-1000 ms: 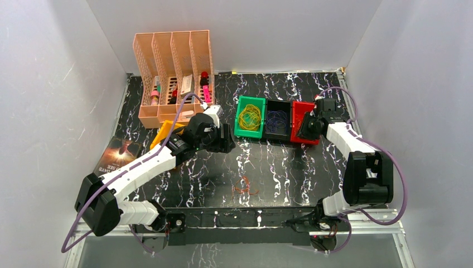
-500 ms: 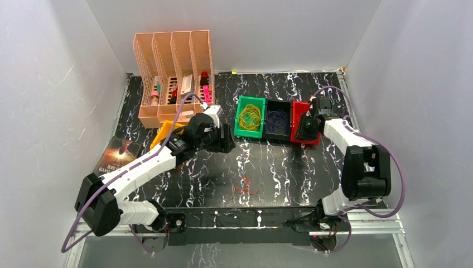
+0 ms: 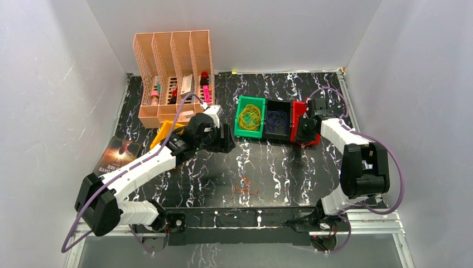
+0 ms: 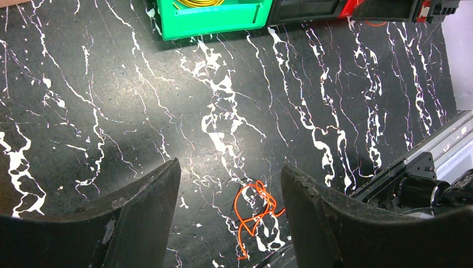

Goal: Untangle the cables

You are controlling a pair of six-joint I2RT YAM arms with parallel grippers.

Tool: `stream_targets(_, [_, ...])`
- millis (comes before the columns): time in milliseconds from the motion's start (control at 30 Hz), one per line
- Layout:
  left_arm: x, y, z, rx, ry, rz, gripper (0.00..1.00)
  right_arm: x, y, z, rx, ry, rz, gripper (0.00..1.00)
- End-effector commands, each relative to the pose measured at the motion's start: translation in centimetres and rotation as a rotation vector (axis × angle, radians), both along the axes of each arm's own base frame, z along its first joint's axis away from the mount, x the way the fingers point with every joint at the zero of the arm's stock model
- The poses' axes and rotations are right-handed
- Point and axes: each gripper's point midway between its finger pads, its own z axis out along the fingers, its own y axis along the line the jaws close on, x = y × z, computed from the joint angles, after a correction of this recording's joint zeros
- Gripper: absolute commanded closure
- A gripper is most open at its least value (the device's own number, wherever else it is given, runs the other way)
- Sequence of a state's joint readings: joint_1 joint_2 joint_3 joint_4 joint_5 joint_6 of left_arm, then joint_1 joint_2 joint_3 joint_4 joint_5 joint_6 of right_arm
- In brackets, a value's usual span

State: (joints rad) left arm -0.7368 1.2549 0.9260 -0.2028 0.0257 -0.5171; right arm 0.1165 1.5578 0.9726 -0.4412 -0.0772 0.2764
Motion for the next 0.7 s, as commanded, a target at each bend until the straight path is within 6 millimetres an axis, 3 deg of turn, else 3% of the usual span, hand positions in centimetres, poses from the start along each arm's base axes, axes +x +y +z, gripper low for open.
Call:
stream_targets(0, [-0.2, 0.3, 0.5, -0.005, -0.008, 0.002, 0.35, 1.4, 0.0, 1.5, -0.014, -0.055, 0.011, 0.81])
stream_targets(300, [-0.1, 0.5, 0.6, 0.0, -0.009, 0.008, 0.35, 2.4, -0.2, 2.9, -0.028, -0.118, -0.004, 0.98])
stream_targets(667, [0.0, 0.0, 0.7, -0.003, -0.004, -0.003, 0.35, 6.7, -1.2, 6.6, -0.066, -0.253, -0.066, 1.0])
